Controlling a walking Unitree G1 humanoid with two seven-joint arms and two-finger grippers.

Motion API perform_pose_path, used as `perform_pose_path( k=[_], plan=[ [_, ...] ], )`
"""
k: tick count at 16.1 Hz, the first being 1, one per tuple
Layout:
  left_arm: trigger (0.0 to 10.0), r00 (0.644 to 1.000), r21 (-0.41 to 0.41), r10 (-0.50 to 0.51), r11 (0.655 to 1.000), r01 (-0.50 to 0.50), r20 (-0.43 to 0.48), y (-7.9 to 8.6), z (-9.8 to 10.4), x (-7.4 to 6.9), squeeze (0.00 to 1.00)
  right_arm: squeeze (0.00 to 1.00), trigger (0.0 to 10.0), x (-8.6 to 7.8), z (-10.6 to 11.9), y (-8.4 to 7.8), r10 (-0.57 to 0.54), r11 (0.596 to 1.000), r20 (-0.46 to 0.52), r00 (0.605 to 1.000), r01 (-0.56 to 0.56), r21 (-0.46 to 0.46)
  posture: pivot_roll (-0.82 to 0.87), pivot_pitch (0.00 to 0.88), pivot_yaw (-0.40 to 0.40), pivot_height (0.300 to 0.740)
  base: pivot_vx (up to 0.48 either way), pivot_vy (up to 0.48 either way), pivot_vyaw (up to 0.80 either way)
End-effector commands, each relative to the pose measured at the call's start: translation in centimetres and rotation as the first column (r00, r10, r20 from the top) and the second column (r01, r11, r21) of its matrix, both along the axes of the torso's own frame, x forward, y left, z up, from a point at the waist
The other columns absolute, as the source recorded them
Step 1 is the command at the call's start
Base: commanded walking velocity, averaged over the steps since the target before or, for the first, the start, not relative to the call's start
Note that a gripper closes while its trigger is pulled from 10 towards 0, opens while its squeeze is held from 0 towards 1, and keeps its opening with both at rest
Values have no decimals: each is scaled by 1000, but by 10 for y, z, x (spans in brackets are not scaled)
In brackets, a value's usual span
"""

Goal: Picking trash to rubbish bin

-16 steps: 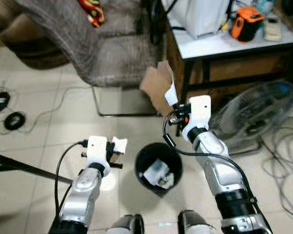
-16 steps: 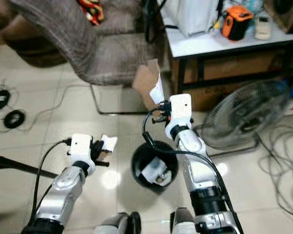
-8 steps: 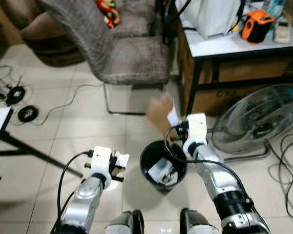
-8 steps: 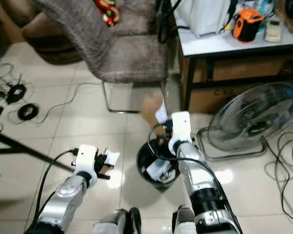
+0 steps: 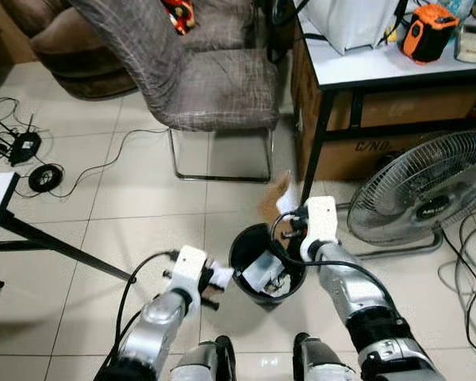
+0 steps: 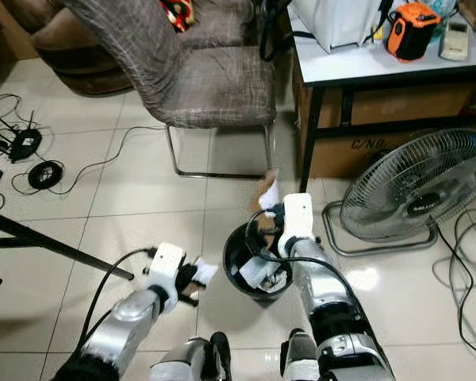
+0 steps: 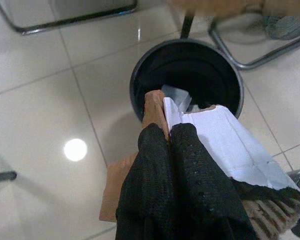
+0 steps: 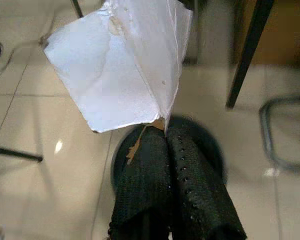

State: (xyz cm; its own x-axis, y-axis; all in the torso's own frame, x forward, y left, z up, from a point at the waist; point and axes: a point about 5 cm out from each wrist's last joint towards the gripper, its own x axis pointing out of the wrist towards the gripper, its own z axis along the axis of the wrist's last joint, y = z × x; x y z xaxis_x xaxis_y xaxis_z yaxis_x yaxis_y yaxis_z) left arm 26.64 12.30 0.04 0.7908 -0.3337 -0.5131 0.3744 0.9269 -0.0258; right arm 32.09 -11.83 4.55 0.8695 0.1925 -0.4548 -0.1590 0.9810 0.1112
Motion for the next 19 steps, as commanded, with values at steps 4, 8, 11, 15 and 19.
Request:
perform_pose_path(
  k=[4, 8, 11, 15, 19],
  plan=[
    [0, 999, 29, -34, 999, 35, -34, 11, -7, -12, 0, 0, 10000, -12, -26, 6, -21, 997, -172, 985, 34, 73, -56, 258, 171, 740, 0, 0, 0],
    [0, 991, 44, -119, 992, 122, -56, 30, -5, -33, 0, 0, 10000, -17, -41, 3, -45, 992, -272, 961, 74, 98, -31, 265, 182, 740, 0, 0, 0],
    [0, 976, 17, -207, 978, 208, -62, 36, 2, -53, 0, 0, 10000, -20, -48, 3, -39, 995, -302, 953, 65, 76, -13, 270, 193, 740, 0, 0, 0],
    [0, 959, -25, -271, 962, 270, -76, 33, 6, -65, 0, 0, 10000, -26, -56, 1, -36, 998, -337, 941, 53, 41, 5, 277, 207, 740, 0, 0, 0],
    [0, 957, -33, -279, 960, 277, -77, 27, 8, -66, 0, 0, 10000, -28, -59, -11, -102, 995, -351, 931, 103, -15, 2, 284, 204, 740, 0, 0, 0]
  ],
)
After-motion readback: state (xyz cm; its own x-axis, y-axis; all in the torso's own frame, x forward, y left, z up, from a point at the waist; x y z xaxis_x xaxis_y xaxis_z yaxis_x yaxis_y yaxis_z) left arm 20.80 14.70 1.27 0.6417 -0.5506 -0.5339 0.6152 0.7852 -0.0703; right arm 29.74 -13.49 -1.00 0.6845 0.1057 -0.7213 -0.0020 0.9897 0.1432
